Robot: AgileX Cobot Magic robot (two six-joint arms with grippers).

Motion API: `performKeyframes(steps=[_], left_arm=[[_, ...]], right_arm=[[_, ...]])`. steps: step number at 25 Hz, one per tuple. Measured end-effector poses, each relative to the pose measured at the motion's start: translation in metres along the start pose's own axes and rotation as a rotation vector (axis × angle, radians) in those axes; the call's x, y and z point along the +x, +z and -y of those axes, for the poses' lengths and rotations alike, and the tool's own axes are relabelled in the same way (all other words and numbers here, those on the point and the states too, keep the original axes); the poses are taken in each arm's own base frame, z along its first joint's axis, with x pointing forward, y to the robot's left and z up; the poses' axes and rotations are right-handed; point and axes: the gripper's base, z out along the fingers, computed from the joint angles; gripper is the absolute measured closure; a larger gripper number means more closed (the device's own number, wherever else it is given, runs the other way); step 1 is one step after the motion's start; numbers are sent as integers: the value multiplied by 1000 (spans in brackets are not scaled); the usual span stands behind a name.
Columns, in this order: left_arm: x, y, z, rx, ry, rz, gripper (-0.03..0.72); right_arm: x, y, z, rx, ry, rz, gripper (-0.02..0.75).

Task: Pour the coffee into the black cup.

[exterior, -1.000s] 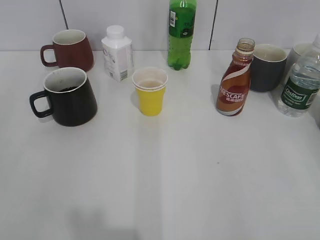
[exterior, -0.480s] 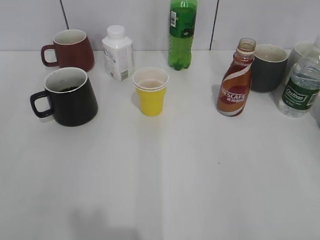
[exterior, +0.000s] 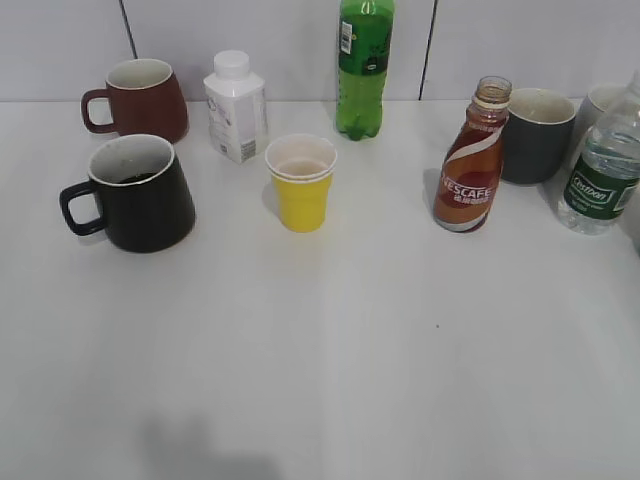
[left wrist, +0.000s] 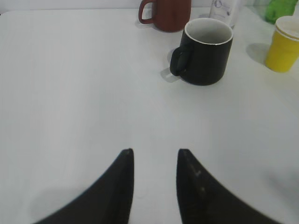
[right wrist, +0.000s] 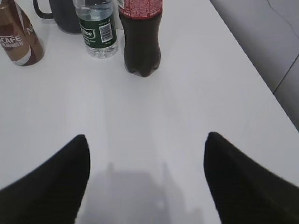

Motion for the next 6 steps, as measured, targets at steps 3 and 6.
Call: performKeyframes(steps=[3, 6], left_arm=[[0, 0, 0, 0, 1, 0, 449], [0, 0, 0, 0, 1, 0, 449]], right_arm=[[0, 0, 0, 0, 0, 0, 149], [0, 0, 0, 0, 0, 0, 149]])
